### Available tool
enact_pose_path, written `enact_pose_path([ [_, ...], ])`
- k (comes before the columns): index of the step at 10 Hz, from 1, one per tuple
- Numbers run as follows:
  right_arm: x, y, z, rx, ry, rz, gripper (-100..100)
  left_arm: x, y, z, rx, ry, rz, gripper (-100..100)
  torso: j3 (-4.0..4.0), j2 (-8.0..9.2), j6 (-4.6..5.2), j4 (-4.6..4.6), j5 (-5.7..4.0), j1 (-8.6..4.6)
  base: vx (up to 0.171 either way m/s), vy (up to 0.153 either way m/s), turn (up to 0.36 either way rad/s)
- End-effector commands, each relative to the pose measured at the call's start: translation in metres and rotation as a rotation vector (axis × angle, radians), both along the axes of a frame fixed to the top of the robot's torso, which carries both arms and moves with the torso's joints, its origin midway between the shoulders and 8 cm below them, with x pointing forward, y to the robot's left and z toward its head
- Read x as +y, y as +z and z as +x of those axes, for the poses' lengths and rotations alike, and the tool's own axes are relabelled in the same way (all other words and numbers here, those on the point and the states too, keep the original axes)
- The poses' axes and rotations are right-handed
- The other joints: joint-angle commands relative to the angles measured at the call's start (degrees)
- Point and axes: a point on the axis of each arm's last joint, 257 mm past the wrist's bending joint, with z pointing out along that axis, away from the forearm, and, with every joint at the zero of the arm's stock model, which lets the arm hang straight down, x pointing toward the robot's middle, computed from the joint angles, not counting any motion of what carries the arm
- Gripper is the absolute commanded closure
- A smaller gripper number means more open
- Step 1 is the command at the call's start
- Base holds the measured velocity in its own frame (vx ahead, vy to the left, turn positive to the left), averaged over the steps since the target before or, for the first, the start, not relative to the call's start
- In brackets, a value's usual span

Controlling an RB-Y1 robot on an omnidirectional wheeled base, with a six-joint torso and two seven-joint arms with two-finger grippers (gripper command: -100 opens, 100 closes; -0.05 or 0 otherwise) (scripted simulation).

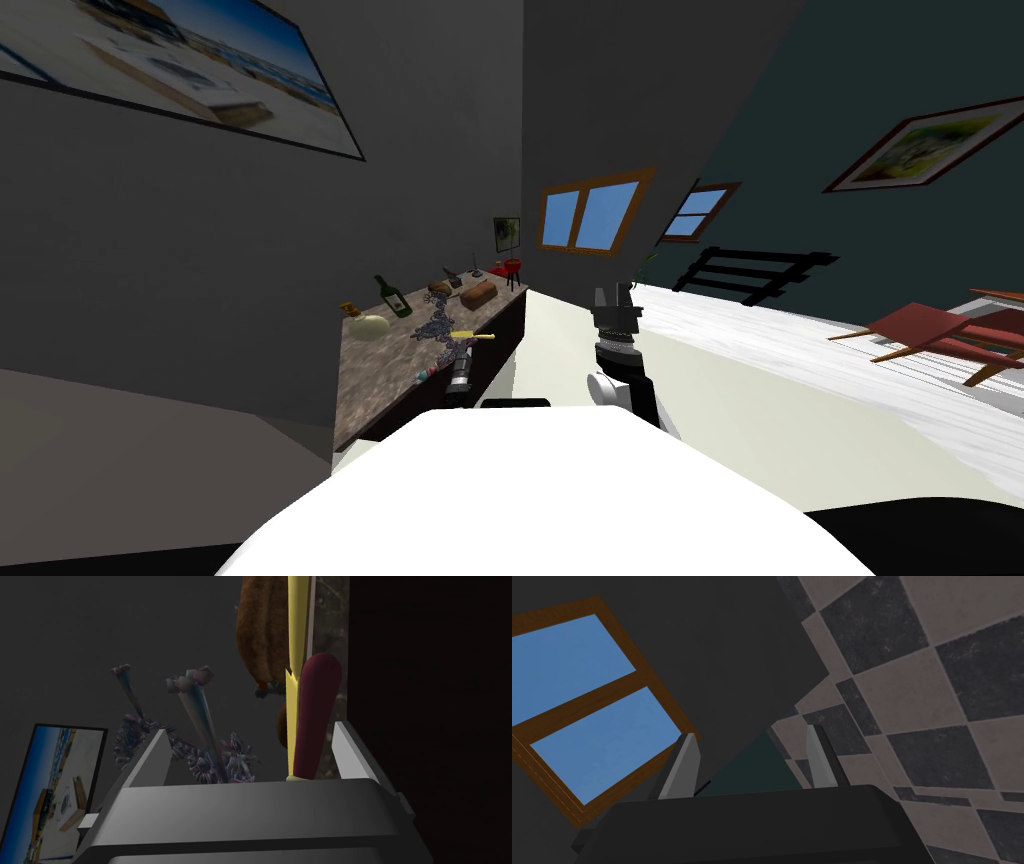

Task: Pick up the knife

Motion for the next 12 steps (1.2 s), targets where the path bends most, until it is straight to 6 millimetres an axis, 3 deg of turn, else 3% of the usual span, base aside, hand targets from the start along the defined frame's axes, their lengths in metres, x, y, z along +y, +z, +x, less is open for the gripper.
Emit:
enact_pose_path([
  [1,0.000,0.000,0.000,0.000,0.000,0.000,0,0.001,0.009,0.010,-0.010,0.000,0.006,-100,0.00,0.00,0.00,0.00,0.00,0.00,-0.068,-0.029,0.028],
  [2,0.000,0.000,0.000,0.000,0.000,0.000,0,0.001,0.005,0.006,-0.005,0.000,0.004,-100,0.03,0.02,-0.01,0.03,-0.02,-0.01,-0.025,-0.015,0.006],
  [3,0.000,0.000,0.000,0.000,0.000,0.000,0,0.001,0.005,0.007,-0.004,0.000,0.004,100,-0.01,-0.06,-0.01,0.02,-0.02,0.02,-0.005,-0.003,-0.001],
  [7,0.000,0.000,0.000,0.000,0.000,0.000,0,0.001,0.005,0.006,-0.005,0.003,-0.008,100,-0.10,-0.20,0.05,-0.02,-0.22,-0.07,0.000,-0.001,0.006],
  [8,0.000,0.000,0.000,0.000,0.000,0.000,0,0.001,0.005,0.007,-0.008,0.005,-0.012,0,-0.14,-0.24,0.11,-0.06,-0.29,-0.14,0.000,0.000,0.000],
  [9,0.000,0.000,0.000,0.000,0.000,0.000,0,0.000,-0.006,-0.008,0.010,0.001,-0.003,100,-0.16,-0.27,0.12,-0.06,-0.31,-0.19,0.048,0.022,-0.088],
  [11,0.000,0.000,0.000,0.000,0.000,0.000,0,0.000,-0.007,-0.009,0.009,0.001,-0.012,100,-0.37,-0.59,0.11,-0.20,-0.41,-0.14,0.063,0.033,-0.036],
  [12,0.000,0.000,0.000,0.000,0.000,0.000,0,0.000,-0.008,-0.010,0.009,0.001,-0.014,0,-0.36,-0.56,0.13,-0.18,-0.47,-0.25,0.000,0.000,0.000],
])
